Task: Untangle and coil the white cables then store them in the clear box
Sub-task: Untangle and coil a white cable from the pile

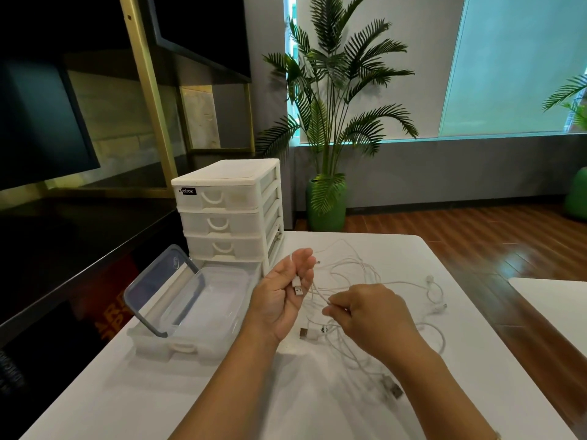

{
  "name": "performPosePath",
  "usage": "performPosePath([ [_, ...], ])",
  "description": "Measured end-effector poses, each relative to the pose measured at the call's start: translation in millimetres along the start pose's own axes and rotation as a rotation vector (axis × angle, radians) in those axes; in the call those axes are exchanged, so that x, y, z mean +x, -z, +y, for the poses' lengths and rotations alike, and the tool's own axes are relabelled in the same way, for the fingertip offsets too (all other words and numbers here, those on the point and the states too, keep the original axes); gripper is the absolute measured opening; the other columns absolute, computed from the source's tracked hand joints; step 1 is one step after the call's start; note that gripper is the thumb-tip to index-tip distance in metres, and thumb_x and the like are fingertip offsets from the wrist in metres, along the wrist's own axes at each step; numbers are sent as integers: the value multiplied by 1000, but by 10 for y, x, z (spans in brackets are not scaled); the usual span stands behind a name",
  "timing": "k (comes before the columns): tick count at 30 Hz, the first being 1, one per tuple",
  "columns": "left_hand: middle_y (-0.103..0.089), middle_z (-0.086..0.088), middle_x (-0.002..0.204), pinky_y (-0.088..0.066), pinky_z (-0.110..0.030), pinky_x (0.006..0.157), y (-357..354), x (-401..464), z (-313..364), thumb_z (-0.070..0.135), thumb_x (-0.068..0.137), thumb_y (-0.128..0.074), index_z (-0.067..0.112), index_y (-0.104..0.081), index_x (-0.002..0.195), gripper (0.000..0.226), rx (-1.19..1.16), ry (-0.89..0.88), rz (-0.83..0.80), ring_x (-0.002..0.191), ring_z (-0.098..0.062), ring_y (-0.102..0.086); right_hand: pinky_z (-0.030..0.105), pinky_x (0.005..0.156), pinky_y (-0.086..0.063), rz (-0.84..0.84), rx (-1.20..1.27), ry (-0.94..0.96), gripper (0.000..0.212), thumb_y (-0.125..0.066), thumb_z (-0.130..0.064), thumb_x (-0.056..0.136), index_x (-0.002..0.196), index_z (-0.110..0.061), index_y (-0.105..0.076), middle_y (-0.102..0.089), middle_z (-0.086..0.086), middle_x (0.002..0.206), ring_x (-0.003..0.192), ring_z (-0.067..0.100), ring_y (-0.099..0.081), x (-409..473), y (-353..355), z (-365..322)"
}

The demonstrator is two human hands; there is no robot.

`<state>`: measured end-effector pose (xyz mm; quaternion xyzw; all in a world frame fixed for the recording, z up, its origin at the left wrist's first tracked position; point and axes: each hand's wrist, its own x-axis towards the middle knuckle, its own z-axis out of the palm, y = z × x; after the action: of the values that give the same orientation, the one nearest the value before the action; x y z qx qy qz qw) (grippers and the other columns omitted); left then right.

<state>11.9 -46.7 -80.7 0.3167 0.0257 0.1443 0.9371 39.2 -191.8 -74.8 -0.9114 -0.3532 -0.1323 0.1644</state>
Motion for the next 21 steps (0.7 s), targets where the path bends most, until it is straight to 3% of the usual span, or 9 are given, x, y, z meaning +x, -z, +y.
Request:
performPosePath([
  [2, -73, -8, 93, -57, -19, 64, 15, 16, -38, 6, 99, -34, -2, -55, 112, 26, 150, -23, 6, 79, -13, -72, 23, 69, -45, -4, -14, 32, 36, -44, -47, 92, 91, -20, -68, -61, -5, 82, 73, 12, -52, -7, 19, -16],
  [7, -70, 12, 100, -53, -21, 88, 16, -10, -233, 12, 98, -43, 15, -54, 124, 28, 915, -178, -66, 94, -5, -67, 23, 74, -46, 39, 104, 38, 25, -51, -42, 90, 105, -32, -68, -65, -10, 96, 87, 10, -58, -23, 114, 3],
  [10, -66, 26, 97, -48, -21, 96, -36, -82, -259, 15, 97, -45, 22, -56, 125, 30, 1086, -238, -85, 101, 0, -63, 18, 65, -40, 67, 198, 35, 20, -57, -39, 87, 102, -34, -69, -61, -15, 83, 70, 4, -51, -23, 133, 48],
  [13, -61, 19, 113, -44, -23, 101, -35, -92, -284, 19, 96, -49, 23, -56, 127, 32, 1144, -276, -70, 115, -4, -56, 13, 56, -31, 92, 258, 28, 17, -61, -38, 85, 95, -29, -70, -44, -20, 64, 58, 0, -42, -18, 107, 75],
  [15, -61, 13, 120, -44, -24, 102, -32, -89, -291, 19, 95, -51, 24, -59, 124, 30, 1122, -249, -82, 117, -5, -55, 17, 58, -34, 118, 336, 16, 13, -63, -33, 84, 91, -24, -70, -44, -19, 63, 59, 0, -44, -10, 96, 90],
  [19, -70, 2, 95, -51, -16, 75, -65, -103, -286, 14, 95, -49, 26, -70, 101, 25, 953, -146, -160, 83, -3, -63, 24, 68, -48, 155, 507, -21, 7, -64, -24, 84, 80, -23, -69, -63, -11, 74, 72, 5, -59, 8, 99, 128],
  [21, -70, 1, 88, -51, -18, 73, -84, -116, -278, 16, 97, -45, 23, -70, 96, 26, 844, -64, -202, 78, -9, -63, 22, 66, -47, 228, 560, -41, 6, -67, -23, 82, 76, -23, -69, -62, -13, 71, 69, 5, -58, 16, 87, 157],
])
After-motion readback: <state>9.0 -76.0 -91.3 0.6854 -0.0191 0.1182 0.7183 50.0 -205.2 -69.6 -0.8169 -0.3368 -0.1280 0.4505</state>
